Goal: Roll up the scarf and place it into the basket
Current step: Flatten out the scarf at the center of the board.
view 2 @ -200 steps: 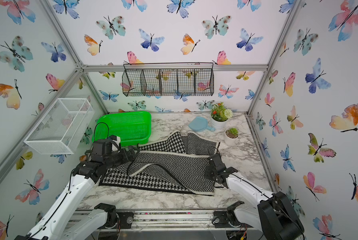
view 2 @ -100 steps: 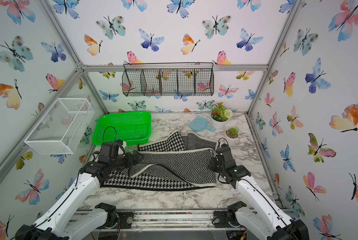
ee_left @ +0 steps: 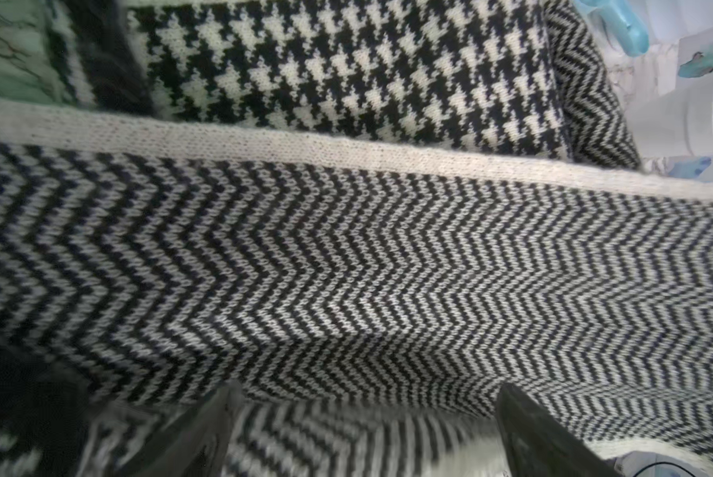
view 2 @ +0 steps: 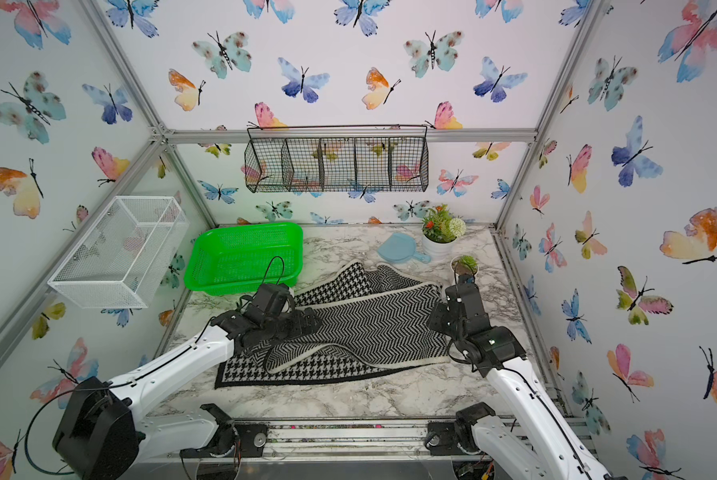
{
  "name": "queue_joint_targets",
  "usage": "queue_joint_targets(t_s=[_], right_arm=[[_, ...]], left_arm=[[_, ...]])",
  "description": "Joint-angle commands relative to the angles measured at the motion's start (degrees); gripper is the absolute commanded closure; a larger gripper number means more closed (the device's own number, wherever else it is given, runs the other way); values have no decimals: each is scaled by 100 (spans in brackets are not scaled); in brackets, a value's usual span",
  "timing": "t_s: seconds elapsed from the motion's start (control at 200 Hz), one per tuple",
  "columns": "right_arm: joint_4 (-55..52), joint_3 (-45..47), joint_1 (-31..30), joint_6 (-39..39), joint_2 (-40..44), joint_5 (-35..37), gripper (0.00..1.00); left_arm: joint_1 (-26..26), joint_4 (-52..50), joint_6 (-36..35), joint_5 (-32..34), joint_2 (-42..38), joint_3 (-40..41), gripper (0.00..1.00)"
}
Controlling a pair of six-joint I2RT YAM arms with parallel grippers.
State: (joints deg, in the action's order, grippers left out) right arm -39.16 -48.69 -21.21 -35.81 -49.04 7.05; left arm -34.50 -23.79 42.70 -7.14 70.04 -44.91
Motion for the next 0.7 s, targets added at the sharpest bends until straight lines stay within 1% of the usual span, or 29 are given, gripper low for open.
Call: queue_joint_targets(t_s=[0.0,0.08,0.225,0.36,0.511,0.606,0.691], right_arm=[[-160,-291,153,244,-141,231,98],[-66,-409,310,364,-303,57,98],[6,-607,700,607,-527,-205,98],[4,-753,1267,887,-550,-441,98],[48,-774,1883,1148,-648,-970,98],[163,-725,2032,1184,-654,-1177,99],[169,-773,2032,1204,-719,-1221,99]], left_arm=[[-72,54,256,293,81,160,2],[-92,-4,283,335,102,275,2],[-107,-389,296,765,-150,421,2],[-100,-839,211,1093,-420,409,2],[-101,-1231,175,1162,-529,338,2],[-102,-1474,214,1228,-755,385,2],[-101,-1701,306,1307,-1158,454,2]])
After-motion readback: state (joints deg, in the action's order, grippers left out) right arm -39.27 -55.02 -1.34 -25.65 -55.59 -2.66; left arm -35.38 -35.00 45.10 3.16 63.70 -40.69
